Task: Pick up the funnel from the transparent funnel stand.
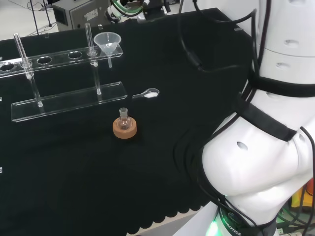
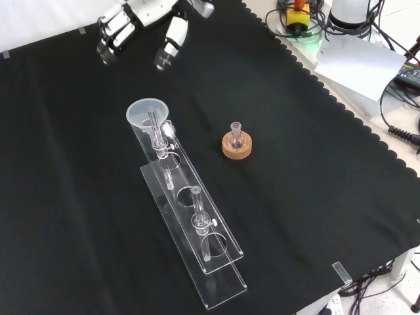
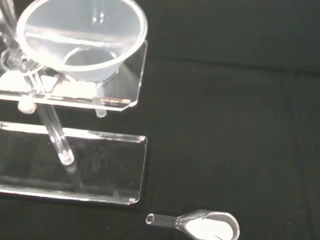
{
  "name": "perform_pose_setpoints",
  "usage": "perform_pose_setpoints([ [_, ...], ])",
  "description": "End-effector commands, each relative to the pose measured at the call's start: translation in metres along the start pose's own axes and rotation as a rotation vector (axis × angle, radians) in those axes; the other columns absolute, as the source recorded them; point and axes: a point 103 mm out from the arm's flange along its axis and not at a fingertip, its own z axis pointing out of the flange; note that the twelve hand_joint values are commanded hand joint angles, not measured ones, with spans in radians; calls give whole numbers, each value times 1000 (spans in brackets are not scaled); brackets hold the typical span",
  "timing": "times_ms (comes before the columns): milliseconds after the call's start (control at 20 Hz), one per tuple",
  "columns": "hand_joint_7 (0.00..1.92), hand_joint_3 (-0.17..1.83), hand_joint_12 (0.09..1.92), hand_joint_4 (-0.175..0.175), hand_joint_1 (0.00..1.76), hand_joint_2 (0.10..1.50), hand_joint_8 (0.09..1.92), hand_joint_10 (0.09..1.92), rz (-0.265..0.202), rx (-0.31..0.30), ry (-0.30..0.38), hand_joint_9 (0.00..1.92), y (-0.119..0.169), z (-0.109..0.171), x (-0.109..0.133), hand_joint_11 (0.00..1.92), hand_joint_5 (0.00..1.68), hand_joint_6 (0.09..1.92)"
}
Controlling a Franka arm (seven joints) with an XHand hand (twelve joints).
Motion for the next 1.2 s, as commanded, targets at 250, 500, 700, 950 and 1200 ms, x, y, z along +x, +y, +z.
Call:
perform_pose_setpoints([
  [250, 1, 158, 1444, -2, 437, 876, 615, 744, -56, 154, -53, 243, 15, 17, 27, 114, 160, 87],
  [500, 0, 147, 1465, -6, 460, 824, 372, 781, -52, 174, -36, 188, 23, 21, 27, 131, 125, 87],
  [700, 0, 141, 1473, -19, 470, 804, 337, 790, -61, 196, -37, 174, 31, 25, 32, 156, 106, 87],
  [950, 0, 137, 1474, -29, 473, 792, 341, 798, -112, 209, -64, 168, 37, 31, 39, 169, 91, 87],
  [1200, 0, 138, 1472, -37, 508, 784, 377, 817, -103, 192, -83, 165, 43, 35, 41, 178, 97, 87],
])
